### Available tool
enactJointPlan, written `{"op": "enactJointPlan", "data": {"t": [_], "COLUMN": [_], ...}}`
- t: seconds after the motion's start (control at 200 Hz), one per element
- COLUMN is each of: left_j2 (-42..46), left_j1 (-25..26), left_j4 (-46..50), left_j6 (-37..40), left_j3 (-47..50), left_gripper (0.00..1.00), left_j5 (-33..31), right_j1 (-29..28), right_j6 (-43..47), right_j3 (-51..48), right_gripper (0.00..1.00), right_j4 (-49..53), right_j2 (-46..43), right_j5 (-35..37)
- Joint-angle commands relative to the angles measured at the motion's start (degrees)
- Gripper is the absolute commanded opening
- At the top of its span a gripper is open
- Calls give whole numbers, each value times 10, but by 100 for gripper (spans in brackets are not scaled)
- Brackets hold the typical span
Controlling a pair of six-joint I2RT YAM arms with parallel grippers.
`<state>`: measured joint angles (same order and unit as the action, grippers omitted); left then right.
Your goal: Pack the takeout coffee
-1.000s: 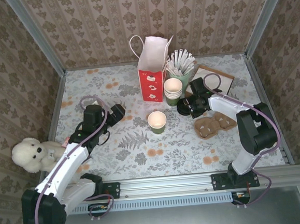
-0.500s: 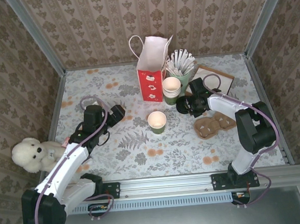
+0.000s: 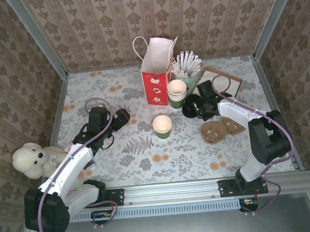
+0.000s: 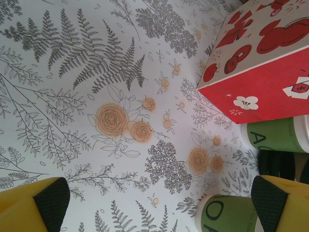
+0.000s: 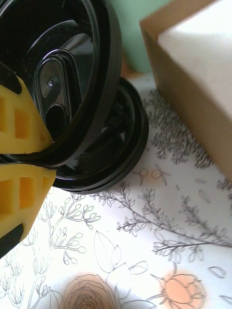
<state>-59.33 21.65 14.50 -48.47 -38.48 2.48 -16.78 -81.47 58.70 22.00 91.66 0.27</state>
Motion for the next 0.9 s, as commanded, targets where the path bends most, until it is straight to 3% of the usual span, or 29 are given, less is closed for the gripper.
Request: {"op": "enactJointPlan", "data": {"t": [0.0,0.225,0.47,0.8,0.895], "left_j2": [-8,-25,-43,-152,-199], "left_j1": [-2,-1,41,99,106], "left_j4": [-19,-69,-59,92,141], "left_j6": [1,33,122,329,375], "left_j3": [-19,-26,-84,-284,-353], "left_gripper": [100,100,100,100,99], "left_j5": [31,117,152,256,264], "right_j1": [-6,-24,-99,-137,-144], "right_j6": [81,246,537,923,998], "right_j3": [-12,-40,-22,26,51], "right_gripper": [1,0,0,0,0], "right_j4": [9,-33,-50,-19,-10], "right_j2": [-37,-101,-153,-167,-162], "right_j5": [44,57,107,-9,-29]}}
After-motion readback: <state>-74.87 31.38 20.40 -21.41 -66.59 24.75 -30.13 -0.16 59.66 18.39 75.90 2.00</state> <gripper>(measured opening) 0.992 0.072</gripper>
